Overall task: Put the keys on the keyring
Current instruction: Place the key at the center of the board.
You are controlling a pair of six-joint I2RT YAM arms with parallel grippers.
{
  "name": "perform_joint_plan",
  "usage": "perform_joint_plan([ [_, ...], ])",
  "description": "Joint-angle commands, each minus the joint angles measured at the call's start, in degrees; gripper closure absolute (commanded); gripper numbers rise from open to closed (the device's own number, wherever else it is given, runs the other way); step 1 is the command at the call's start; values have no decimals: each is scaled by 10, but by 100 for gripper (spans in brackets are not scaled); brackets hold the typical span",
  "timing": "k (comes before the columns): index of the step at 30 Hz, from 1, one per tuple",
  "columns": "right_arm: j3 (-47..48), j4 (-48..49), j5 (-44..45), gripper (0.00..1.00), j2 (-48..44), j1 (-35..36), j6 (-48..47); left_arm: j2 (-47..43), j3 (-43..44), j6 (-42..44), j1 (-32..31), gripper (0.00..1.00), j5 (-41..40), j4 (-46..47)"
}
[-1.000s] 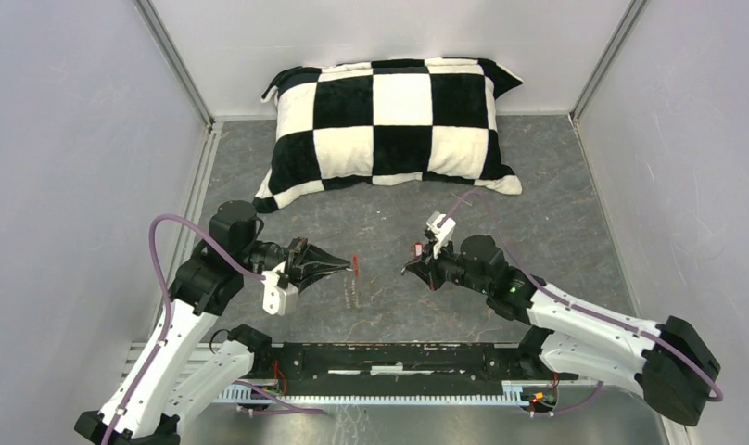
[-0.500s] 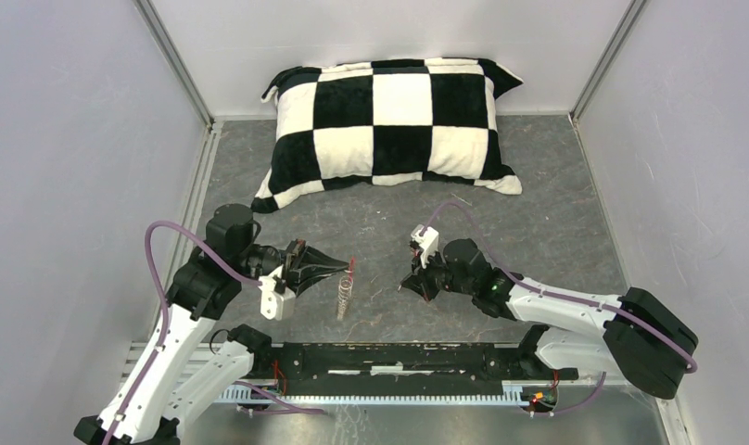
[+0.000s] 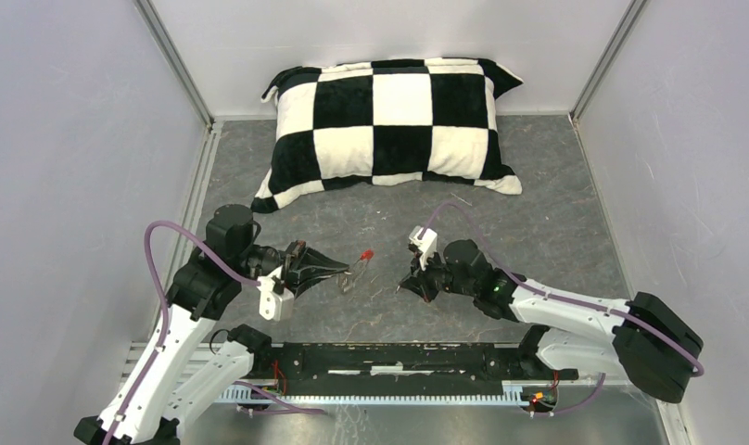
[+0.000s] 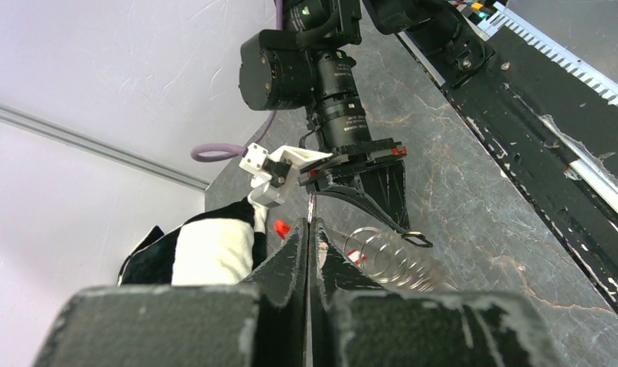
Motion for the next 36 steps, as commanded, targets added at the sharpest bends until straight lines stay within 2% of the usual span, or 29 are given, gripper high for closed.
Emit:
perform_joint_plan([
  [1,52,-30,13,100,-42,4,-40,-2,3,-1,-3,98,17,9],
  [4,64,-54,19,100,-44,3,-51,6,8,-7,-3,98,24,9],
  [11,46,-21,-8,98,-17,7,-31,22,31,-75,-3,98,36,8],
  [17,67,-37,4,100,6,25,-55,30,47,-88,-3,98,43,8],
  [24,120,-122,44,67,-3,25,-115,39,67,-120,-3,98,57,8],
  [28,146,-126,68,60,-67,25,-174,41,75,-140,-3,98,61,8],
  [33,183,-72,38,53,-148,25,-228,49,81,-167,-3,98,66,13],
  [36,213,-42,-24,51,-163,26,-232,46,67,-263,-2,98,59,82],
])
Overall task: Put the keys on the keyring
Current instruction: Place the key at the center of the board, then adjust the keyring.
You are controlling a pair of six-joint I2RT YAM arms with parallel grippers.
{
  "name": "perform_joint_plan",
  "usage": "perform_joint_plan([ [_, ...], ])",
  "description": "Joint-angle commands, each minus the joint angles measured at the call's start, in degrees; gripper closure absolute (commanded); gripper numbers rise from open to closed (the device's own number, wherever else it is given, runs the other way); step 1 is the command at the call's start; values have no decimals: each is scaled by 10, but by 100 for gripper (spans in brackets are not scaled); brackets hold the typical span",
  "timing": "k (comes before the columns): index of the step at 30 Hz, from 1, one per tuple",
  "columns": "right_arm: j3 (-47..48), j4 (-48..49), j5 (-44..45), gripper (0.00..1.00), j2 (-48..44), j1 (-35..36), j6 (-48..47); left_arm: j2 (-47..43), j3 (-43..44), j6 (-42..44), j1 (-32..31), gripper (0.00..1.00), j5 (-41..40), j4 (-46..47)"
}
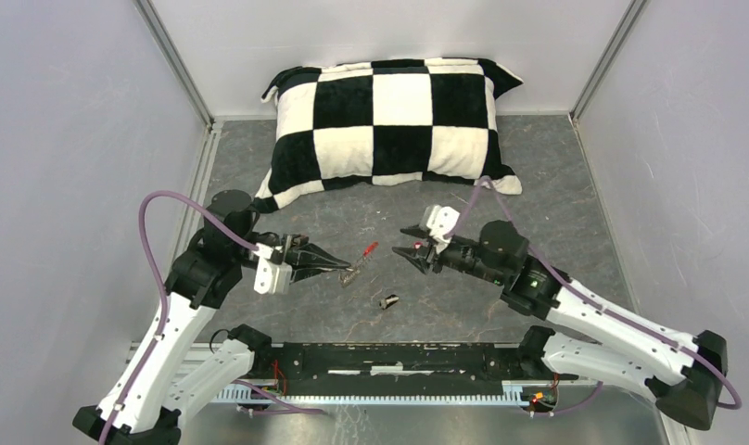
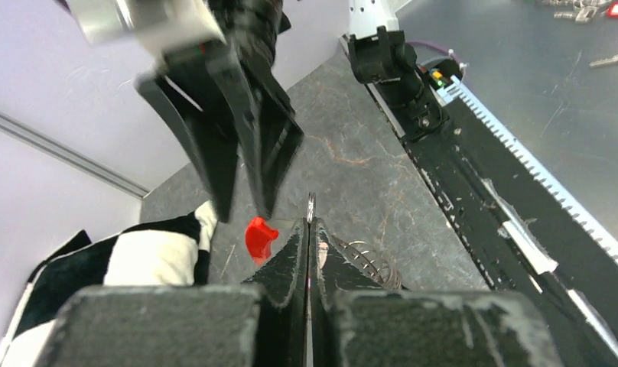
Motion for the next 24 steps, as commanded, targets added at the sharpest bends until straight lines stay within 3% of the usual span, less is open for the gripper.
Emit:
perform_joint_plan([
  [1,64,85,-84,50,-23,2,-36,-2,3,-157,-3,98,14,106],
  [6,90,117,-143,51,-3,13,-27,-6,-34,-347,-2,98,-12,258],
  [13,93,163,-191,54,12,27,-7,-7,-66,-494,-3,98,-51,385],
  [24,102,204,-217,60,53,28,36,-15,-84,-508,-3,98,-47,418],
])
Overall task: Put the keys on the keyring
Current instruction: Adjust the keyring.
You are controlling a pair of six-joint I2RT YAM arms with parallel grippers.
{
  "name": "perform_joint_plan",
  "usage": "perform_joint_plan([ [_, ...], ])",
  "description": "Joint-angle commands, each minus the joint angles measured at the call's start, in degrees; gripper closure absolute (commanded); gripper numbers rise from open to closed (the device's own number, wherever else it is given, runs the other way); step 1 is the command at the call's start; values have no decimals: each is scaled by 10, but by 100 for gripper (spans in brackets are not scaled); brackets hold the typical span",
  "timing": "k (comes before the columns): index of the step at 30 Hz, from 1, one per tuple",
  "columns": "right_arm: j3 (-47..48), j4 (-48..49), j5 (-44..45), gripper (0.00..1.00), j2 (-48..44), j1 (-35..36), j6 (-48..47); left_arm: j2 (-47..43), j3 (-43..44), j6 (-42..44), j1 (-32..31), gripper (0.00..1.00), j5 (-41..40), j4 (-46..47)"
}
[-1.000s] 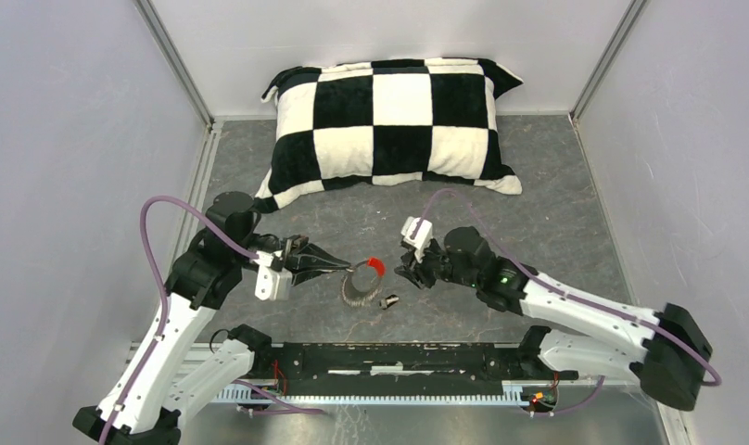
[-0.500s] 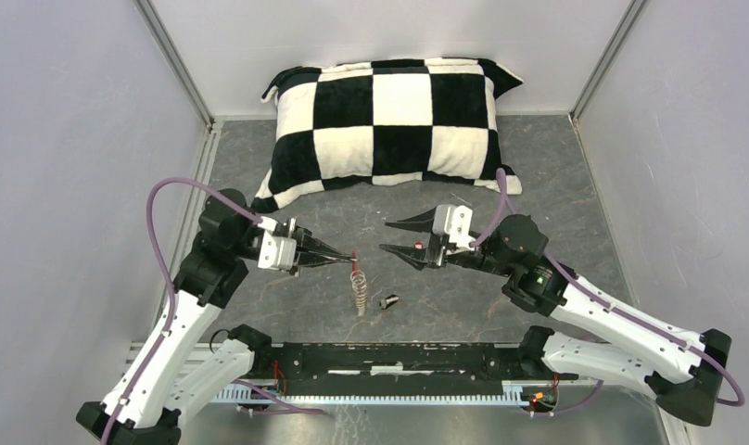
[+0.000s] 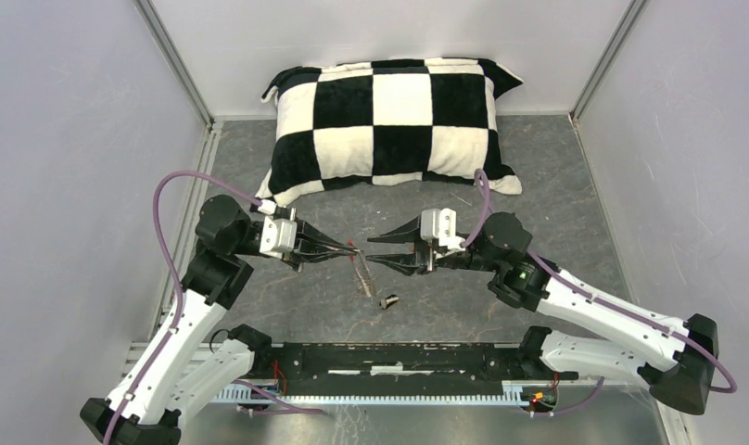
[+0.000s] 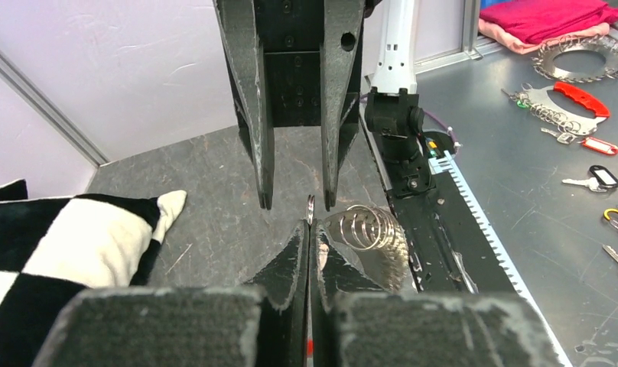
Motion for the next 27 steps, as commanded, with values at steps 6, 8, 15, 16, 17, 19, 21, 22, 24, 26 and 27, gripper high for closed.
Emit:
perform_joint_plan([
  [6,29,65,-33,66,37,2,56,-15,-6,-34,-4,98,3,40],
  [8,29,75,-38,68,41,2,63,-18,-9,-31,-4,98,6,39],
  [15,25,92,-59,71,43,2,93,-17,-10,-16,-4,98,1,26],
  [16,25,93,-62,72,42,2,95,-16,-11,-16,-4,98,-1,25],
  [17,25,92,-63,75,42,2,97,-16,-11,-15,-4,98,-2,25],
  [19,28,84,-63,82,45,2,97,-13,-9,-15,-4,98,-4,25],
  [21,32,70,-60,93,47,2,94,-13,-9,-15,-4,98,-5,26],
  [22,35,58,-55,98,48,2,92,-13,-9,-16,-4,98,-8,26],
  [24,47,22,-38,99,49,2,82,-14,-8,-14,-4,93,-23,22],
  [26,77,-56,-11,99,54,2,61,-11,6,45,-4,74,-38,-51],
  [27,98,-103,1,100,58,2,42,-8,18,97,-4,68,-42,-101],
])
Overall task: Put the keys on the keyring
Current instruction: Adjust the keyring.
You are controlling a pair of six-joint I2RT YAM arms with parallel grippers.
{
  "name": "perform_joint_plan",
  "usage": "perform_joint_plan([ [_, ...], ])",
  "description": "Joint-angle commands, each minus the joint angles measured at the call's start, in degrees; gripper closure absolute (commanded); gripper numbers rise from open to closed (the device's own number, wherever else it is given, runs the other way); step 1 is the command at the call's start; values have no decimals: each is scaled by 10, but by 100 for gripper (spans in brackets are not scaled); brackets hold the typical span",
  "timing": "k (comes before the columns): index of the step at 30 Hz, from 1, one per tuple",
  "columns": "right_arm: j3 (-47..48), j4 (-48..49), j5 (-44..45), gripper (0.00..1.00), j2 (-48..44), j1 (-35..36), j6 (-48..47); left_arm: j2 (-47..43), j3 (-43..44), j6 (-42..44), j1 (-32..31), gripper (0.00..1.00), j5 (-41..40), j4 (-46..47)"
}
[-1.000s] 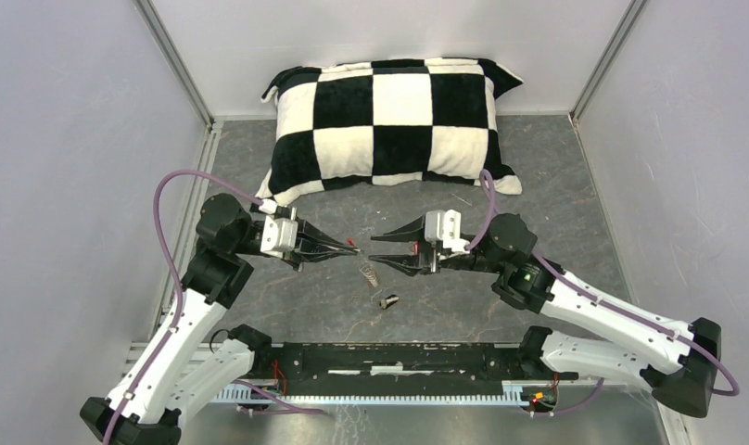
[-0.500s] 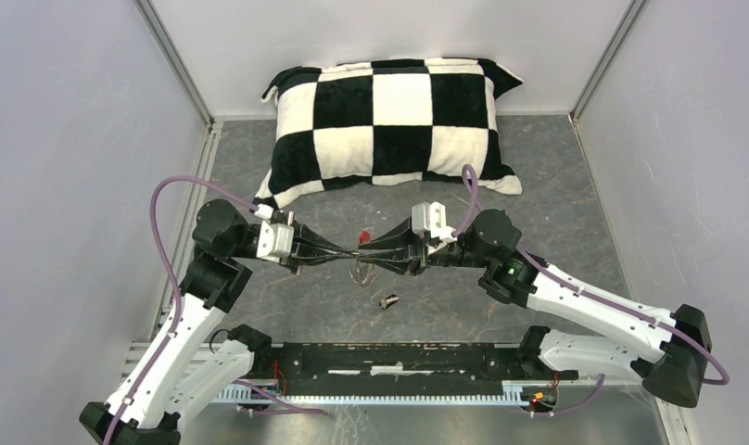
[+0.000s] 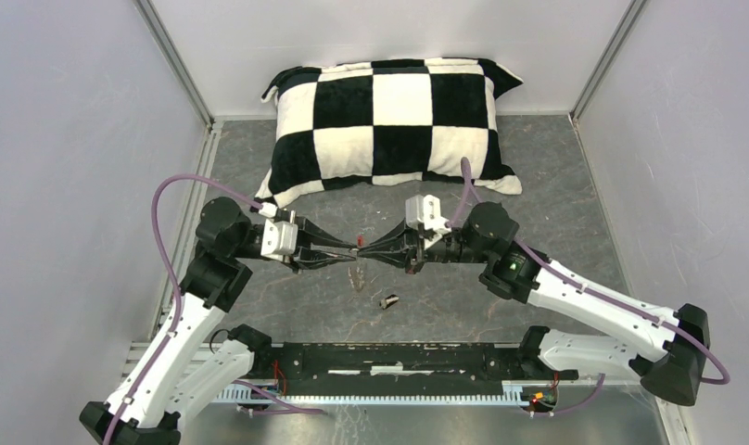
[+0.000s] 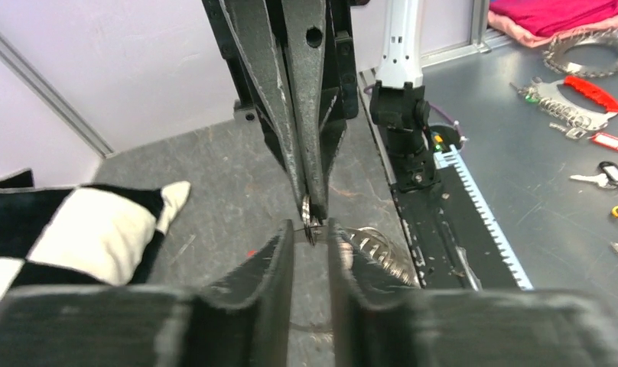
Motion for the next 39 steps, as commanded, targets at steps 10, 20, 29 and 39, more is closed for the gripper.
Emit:
perform_joint_plan([
  [10,233,-437,119,100,75,3,-113,18,67,237,-3,58,-88,-243],
  [20,351,-578,132,100,160,27,-124,44,59,280,-3,55,-83,-251],
  [29,403,-611,119,99,200,39,-118,44,53,337,-4,62,-46,-288],
  [39,434,-626,118,100,222,49,-118,55,71,379,-6,83,-27,-340],
])
